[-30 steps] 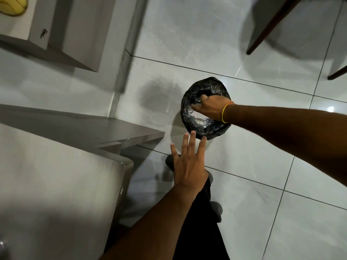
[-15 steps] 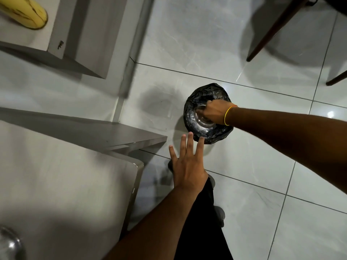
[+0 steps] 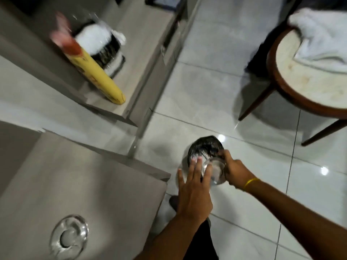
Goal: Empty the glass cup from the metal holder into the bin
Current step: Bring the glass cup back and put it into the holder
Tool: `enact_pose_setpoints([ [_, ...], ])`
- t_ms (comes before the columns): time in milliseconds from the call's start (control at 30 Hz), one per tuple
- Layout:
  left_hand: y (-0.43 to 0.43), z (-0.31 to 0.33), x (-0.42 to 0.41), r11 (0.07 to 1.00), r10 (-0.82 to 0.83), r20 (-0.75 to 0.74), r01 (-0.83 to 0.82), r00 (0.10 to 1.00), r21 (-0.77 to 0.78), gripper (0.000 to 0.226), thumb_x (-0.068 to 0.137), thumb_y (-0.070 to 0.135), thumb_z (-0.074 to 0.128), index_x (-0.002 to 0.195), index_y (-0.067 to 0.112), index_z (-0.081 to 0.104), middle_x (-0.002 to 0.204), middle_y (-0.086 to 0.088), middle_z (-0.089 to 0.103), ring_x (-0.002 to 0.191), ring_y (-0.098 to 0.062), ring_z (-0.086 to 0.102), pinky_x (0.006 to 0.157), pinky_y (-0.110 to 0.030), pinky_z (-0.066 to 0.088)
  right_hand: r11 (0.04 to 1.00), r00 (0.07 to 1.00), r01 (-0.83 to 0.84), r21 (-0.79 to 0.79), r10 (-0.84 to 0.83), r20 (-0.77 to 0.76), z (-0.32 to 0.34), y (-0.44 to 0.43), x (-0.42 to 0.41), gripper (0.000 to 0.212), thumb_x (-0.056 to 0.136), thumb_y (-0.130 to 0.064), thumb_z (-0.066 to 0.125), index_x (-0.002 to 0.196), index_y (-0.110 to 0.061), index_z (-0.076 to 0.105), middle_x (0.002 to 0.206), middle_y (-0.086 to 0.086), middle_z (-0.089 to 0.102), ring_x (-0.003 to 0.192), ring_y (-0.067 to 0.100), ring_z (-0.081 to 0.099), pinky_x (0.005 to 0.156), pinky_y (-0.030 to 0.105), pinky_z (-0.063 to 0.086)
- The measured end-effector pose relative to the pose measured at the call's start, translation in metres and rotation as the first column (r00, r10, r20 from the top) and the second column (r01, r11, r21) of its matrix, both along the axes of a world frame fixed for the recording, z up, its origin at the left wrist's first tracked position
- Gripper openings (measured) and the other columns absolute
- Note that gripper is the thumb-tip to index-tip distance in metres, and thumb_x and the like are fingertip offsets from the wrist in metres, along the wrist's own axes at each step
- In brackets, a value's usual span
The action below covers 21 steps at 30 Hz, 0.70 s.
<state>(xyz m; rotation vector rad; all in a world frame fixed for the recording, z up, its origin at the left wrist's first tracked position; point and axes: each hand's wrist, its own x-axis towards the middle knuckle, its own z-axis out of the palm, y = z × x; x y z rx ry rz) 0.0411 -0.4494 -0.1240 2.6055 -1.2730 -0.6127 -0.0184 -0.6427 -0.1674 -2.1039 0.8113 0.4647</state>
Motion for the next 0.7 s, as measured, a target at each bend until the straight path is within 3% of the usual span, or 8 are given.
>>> enact_pose_setpoints([
  [100,0.003,0.067,0.014,0.996,0.028,0.113,-0.018,0.993,-0.086,0.093,0.087,0.016,0.066,0.169,0.024,0.024,0.182,-0.006,0.011,0.167,-0.027,0.006,0.129,-0.065,0.021,0.991,0.991,0.098,0.09,-0.105,0.077,0.076,0.021,0.001,0.048,0.092,0.0,0.048,0.133,-0.025,0.042,0.065,0.014,0.069,0.033,0.012,0.055,0.035,0.037,0.051],
  [167,0.011,0.11,0.029,0.992,0.056,0.181,-0.034,0.982,-0.124,0.089,0.085,0.029,0.074,0.165,0.024,0.036,0.178,-0.007,0.028,0.164,-0.028,0.025,0.123,-0.066,0.035,0.987,0.976,0.113,0.118,-0.132,0.172,0.125,0.038,0.015,0.036,0.095,0.0,0.05,0.123,-0.023,0.049,0.062,0.013,0.069,0.036,0.017,0.059,0.042,0.047,0.057],
  [233,0.028,0.151,0.054,0.982,0.122,0.266,-0.078,0.956,-0.171,0.084,0.086,0.037,0.073,0.164,0.024,0.042,0.175,-0.008,0.036,0.16,-0.029,0.035,0.117,-0.066,0.044,0.981,0.952,0.127,0.146,-0.162,0.259,0.174,0.059,0.04,0.028,0.099,-0.004,0.051,0.11,-0.03,0.052,0.064,0.018,0.071,0.044,0.033,0.066,0.049,0.047,0.058],
  [300,0.049,0.183,0.079,0.963,0.191,0.33,-0.112,0.924,-0.245,0.074,0.096,0.041,0.057,0.165,0.025,0.038,0.177,-0.007,0.03,0.162,-0.028,0.031,0.12,-0.066,0.04,0.986,0.936,0.097,0.136,-0.137,0.323,0.217,0.079,0.069,0.025,0.1,-0.005,0.05,0.108,-0.029,0.054,0.069,0.015,0.074,0.052,0.035,0.071,0.048,0.032,0.054],
  [367,0.088,0.216,0.105,0.926,0.302,0.337,-0.19,0.891,-0.327,0.067,0.103,0.042,0.047,0.167,0.026,0.035,0.179,-0.004,0.024,0.165,-0.025,0.022,0.125,-0.066,0.032,0.993,0.912,0.002,0.115,-0.049,0.407,0.257,0.108,0.108,0.017,0.102,-0.006,0.051,0.106,-0.022,0.055,0.078,0.01,0.073,0.045,0.026,0.07,0.044,0.024,0.051],
  [467,0.139,0.238,0.134,0.879,0.429,0.33,-0.304,0.841,-0.367,0.064,0.108,0.046,0.04,0.168,0.029,0.029,0.18,0.0,0.022,0.167,-0.022,0.015,0.128,-0.066,0.026,0.99,0.873,-0.112,0.091,0.055,0.484,0.289,0.149,0.152,0.012,0.104,-0.009,0.049,0.103,-0.019,0.055,0.097,0.009,0.059,0.037,0.025,0.066,0.035,0.031,0.051],
  [600,0.244,0.248,0.149,0.775,0.623,0.345,-0.494,0.702,-0.395,0.064,0.11,0.055,0.027,0.168,0.029,0.027,0.18,-0.002,0.024,0.167,-0.023,0.016,0.128,-0.066,0.025,0.953,0.809,-0.301,-0.002,0.257,0.529,0.305,0.239,0.205,0.017,0.099,-0.005,0.051,0.097,-0.021,0.055,0.097,0.008,0.055,0.042,0.023,0.063,0.032,0.034,0.05],
  [700,0.321,0.234,0.134,0.673,0.739,0.346,-0.652,0.578,-0.349,0.067,0.109,0.06,0.023,0.165,0.023,0.035,0.177,-0.007,0.032,0.165,-0.029,0.025,0.126,-0.067,0.027,0.899,0.77,-0.434,-0.064,0.407,0.492,0.296,0.316,0.225,0.017,0.097,-0.004,0.053,0.101,-0.02,0.057,0.1,0.01,0.058,0.063,0.034,0.068,0.052,0.045,0.061],
])
